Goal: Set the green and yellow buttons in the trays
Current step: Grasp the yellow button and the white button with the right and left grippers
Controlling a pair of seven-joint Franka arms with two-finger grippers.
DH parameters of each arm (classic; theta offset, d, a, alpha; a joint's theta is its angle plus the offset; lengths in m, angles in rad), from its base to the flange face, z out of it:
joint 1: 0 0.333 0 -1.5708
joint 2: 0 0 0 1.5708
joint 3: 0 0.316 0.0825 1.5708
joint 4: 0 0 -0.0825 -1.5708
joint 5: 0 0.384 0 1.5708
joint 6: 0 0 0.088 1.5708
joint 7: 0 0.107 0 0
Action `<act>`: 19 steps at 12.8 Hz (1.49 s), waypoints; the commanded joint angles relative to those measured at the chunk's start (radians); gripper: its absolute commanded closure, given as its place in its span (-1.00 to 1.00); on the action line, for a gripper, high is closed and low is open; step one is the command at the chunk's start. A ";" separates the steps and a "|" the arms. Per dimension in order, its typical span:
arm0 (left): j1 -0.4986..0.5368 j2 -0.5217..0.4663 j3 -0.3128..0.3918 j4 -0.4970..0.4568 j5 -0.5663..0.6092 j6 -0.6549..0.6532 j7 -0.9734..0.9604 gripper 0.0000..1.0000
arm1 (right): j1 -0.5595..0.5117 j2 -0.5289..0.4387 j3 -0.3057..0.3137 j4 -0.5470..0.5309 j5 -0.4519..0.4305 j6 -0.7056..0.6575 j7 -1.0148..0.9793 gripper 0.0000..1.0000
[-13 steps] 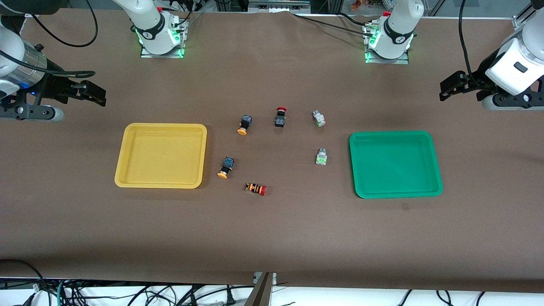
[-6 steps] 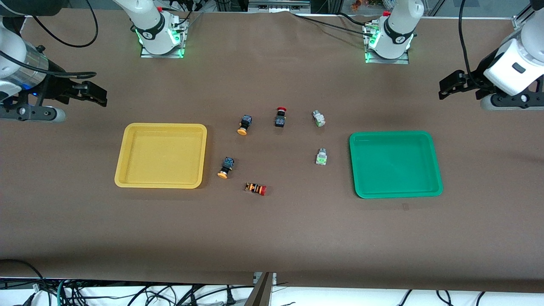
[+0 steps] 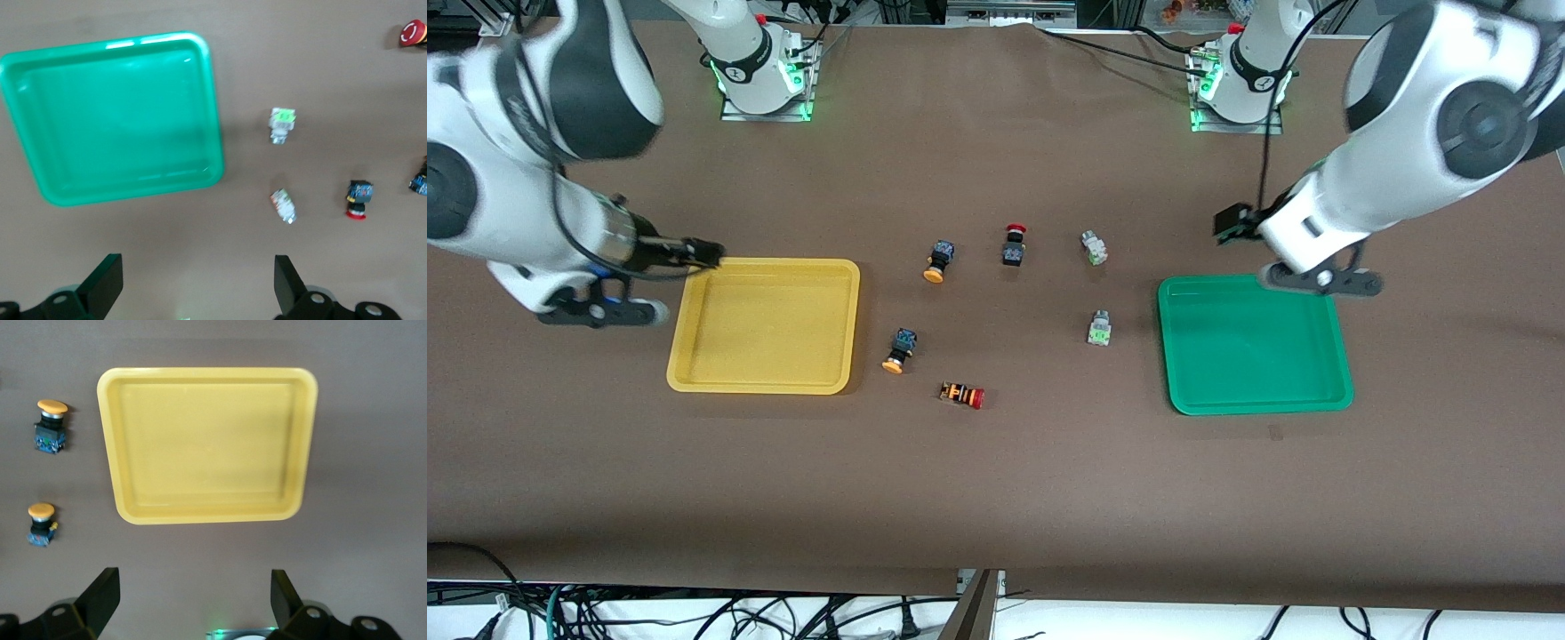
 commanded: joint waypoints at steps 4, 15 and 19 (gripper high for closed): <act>-0.160 0.341 0.003 0.016 0.016 0.334 -0.009 -1.00 | 0.112 0.208 0.001 0.008 0.129 0.287 0.226 -1.00; -0.212 0.518 0.003 -0.010 0.113 0.583 -0.060 -0.03 | 0.252 0.458 -0.001 0.010 0.118 0.708 0.455 -1.00; -0.200 0.501 0.003 -0.009 0.113 0.550 -0.060 0.87 | 0.263 0.501 -0.001 0.004 0.117 0.711 0.454 -0.84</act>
